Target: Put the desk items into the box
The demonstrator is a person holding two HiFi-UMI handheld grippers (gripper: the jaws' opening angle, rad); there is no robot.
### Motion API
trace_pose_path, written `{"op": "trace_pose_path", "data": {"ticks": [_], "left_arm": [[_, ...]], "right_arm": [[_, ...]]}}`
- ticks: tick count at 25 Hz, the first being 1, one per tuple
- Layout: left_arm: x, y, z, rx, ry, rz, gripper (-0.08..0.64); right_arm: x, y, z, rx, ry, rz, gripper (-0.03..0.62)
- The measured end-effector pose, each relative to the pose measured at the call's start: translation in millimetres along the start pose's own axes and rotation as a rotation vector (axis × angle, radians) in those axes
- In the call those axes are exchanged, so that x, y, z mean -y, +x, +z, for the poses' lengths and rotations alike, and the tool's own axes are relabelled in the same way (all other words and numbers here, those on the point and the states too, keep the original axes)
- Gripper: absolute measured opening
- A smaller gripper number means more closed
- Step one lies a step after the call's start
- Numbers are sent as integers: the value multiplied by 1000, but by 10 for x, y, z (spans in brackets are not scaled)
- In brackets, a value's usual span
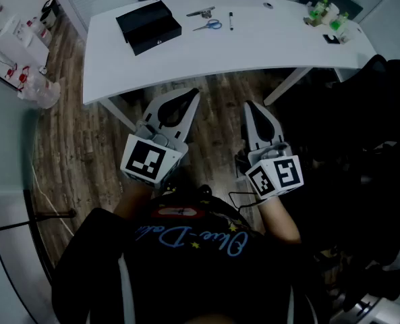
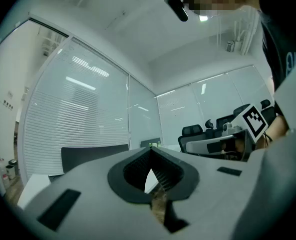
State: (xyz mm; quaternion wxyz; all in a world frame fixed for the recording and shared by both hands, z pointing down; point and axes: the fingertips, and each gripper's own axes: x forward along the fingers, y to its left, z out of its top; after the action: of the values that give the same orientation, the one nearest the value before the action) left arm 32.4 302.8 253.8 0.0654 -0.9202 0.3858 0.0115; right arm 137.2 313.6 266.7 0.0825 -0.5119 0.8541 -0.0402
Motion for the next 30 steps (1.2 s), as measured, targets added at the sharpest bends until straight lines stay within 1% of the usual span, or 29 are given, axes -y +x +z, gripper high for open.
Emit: {"op": "trace_pose_path", "data": {"ticks": [2,6,14,20,26,30], "left_arm": [[-10,9,41,-9,40,5,6],[3,23,75,7,-14,24,6],[135,78,60,-2,4,33,6],[202,163,54,-7,9,37,6],[282,234,39,-14,9,71,6],[343,228,3,-27,26,96,6]], "right_arm": [[2,0,7,4,3,0,9],[10,5,14,10,13,11,9],[15,-78,61,41,-29,59,9],[155,-104,79,38,-26,75,11],[334,-163,75,21,-14,108,11],[418,-204,40,6,-4,128,11]]}}
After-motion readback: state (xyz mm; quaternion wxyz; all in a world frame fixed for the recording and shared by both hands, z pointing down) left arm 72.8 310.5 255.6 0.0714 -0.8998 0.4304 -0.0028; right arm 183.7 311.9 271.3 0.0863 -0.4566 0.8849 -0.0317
